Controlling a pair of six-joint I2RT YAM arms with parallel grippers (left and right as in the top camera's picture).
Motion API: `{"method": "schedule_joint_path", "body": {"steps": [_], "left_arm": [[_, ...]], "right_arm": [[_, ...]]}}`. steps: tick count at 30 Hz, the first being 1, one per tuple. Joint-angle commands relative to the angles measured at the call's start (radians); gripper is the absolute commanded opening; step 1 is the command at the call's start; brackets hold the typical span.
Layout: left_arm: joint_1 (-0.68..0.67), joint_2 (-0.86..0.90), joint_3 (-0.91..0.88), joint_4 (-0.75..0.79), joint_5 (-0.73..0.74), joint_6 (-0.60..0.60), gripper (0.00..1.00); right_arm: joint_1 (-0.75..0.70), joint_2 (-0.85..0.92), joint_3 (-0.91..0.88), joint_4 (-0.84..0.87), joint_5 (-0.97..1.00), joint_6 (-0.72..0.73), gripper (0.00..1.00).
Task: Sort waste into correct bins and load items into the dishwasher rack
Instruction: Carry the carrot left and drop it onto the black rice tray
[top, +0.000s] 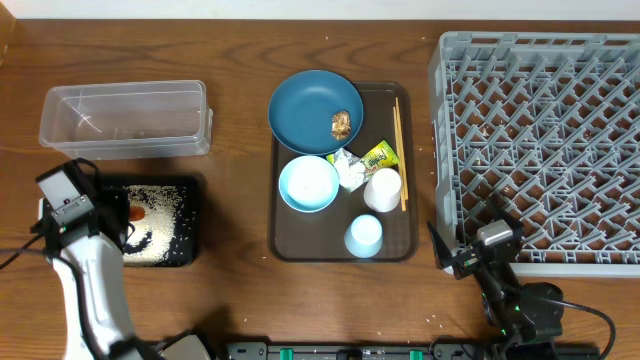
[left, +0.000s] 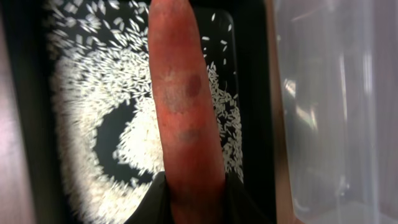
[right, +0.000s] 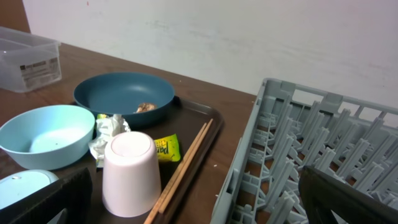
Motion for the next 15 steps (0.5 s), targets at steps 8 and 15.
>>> {"method": "schedule_joint_path", "body": {"steps": [8, 15], "left_arm": [[0.016, 0.240, 0.004, 0.103, 0.134, 0.031, 0.17], [0.016, 0.242, 0.004, 0.106, 0.134, 0.060, 0.25]], "right_arm": [[-0.005, 0.000, -0.002, -0.005, -0.002, -0.007, 0.99], [-0.005, 0.000, -0.002, -0.005, -0.002, -0.007, 0.99]]}}
